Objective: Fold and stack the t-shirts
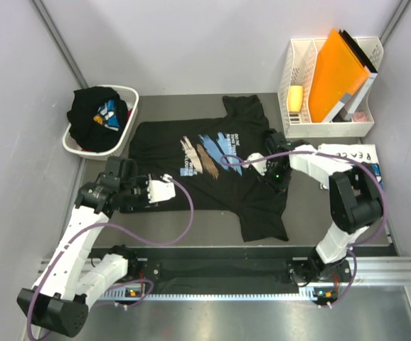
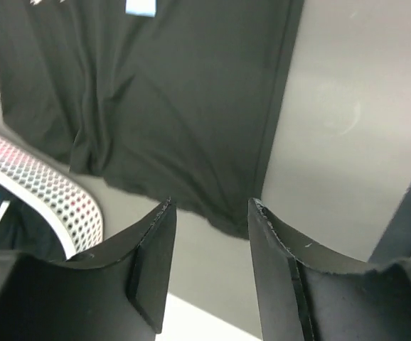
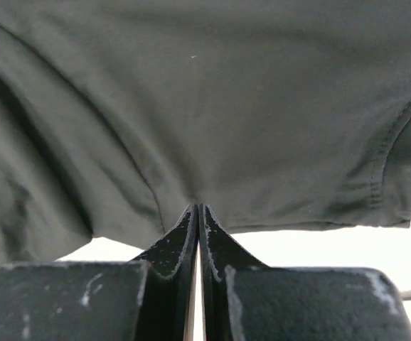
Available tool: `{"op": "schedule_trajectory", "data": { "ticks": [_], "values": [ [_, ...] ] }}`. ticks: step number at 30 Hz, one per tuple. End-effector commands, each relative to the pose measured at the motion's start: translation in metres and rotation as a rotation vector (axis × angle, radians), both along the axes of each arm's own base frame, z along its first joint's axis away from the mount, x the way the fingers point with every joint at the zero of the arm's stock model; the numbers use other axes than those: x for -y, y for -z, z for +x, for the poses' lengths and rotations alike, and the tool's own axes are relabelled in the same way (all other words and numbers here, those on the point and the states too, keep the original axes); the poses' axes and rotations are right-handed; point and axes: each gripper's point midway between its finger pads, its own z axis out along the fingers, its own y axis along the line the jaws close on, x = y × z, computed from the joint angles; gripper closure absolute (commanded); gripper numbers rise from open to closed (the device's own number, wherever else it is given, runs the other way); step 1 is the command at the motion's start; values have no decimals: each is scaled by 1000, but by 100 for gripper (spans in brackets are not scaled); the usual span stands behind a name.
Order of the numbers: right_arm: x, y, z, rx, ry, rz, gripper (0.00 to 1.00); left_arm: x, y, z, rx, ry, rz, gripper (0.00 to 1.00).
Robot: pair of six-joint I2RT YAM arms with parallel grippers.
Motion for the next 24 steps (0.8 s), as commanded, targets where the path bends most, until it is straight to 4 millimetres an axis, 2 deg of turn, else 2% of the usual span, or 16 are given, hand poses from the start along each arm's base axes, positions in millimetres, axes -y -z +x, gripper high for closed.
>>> {"op": "schedule_trajectory", "data": {
  "ticks": [1, 3, 10, 12, 14, 15, 16, 18, 19, 24],
  "values": [
    [-16, -17, 3, -37, 15, 100, 100, 19, -6, -16, -83, 36, -102, 50],
    [-20, -27, -3, -45, -34, 130, 100, 15, -3, -16, -83, 23, -80, 45],
    [-15, -40, -70, -244, -236, 143, 100, 3, -3, -10, -31, -46, -46, 18],
    [-15, -36, -89, -314, -289, 132, 100, -3, -6, 1, 19, -97, -40, 1],
    [-17, -32, -104, -356, -328, 128, 100, -9, -10, 14, 65, -192, -49, 1],
    [-18, -31, -107, -362, -338, 127, 100, -10, -21, 29, 135, -228, -65, 1],
    [-19, -29, -110, -364, -344, 125, 100, -25, -26, 38, 183, -325, -38, 1],
    [-25, -26, -118, -373, -368, 121, 100, -37, -44, 58, 297, -432, -43, 1],
    [-29, -25, -122, -371, -390, 118, 100, -47, -51, 62, 336, -495, -30, 1],
    [-46, -14, -131, -372, -426, 106, 100, -59, -81, 72, 453, -573, -40, 1]
  ]
}}
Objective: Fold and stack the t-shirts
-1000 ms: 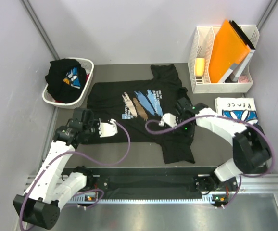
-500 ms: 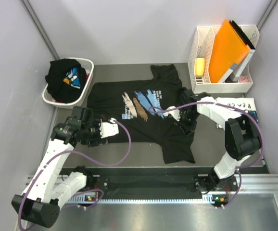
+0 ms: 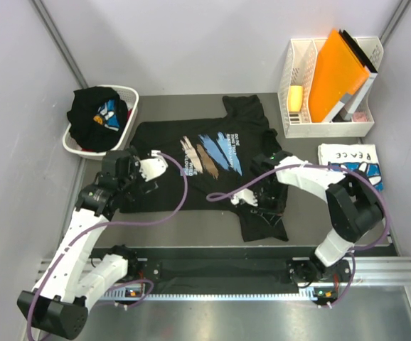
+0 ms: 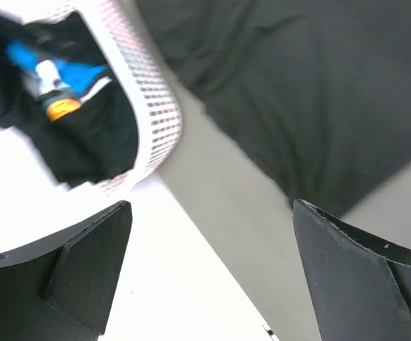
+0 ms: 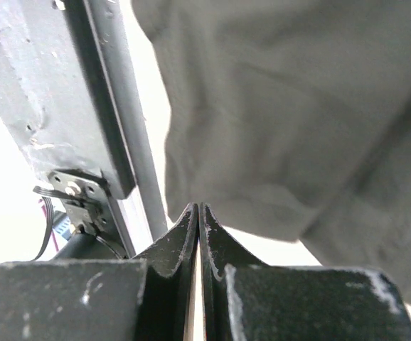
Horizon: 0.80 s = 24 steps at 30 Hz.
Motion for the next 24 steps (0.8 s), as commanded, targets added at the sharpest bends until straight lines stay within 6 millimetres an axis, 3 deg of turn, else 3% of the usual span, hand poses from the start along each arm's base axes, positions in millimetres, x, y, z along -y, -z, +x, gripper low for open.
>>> {"op": "schedule_trajectory", "data": {
  "ticks": [1, 7, 14, 21, 24],
  "values": [
    [-24, 0, -11, 3, -54, 55, 100, -17, -51, 24, 231, -160, -34, 1],
    [-42, 17, -18, 7, -75, 41, 100, -18, -78, 28, 294, -161, -36, 1],
    [-54, 35, -10, 25, -70, 8, 100, -14, -126, 32, 414, -128, -67, 1],
    [-66, 45, -8, 34, -73, 5, 100, -14, -145, 29, 457, -94, -39, 1],
    [-72, 49, -18, 28, -104, -2, 100, -13, -153, 31, 484, -81, -24, 1]
  ]
}}
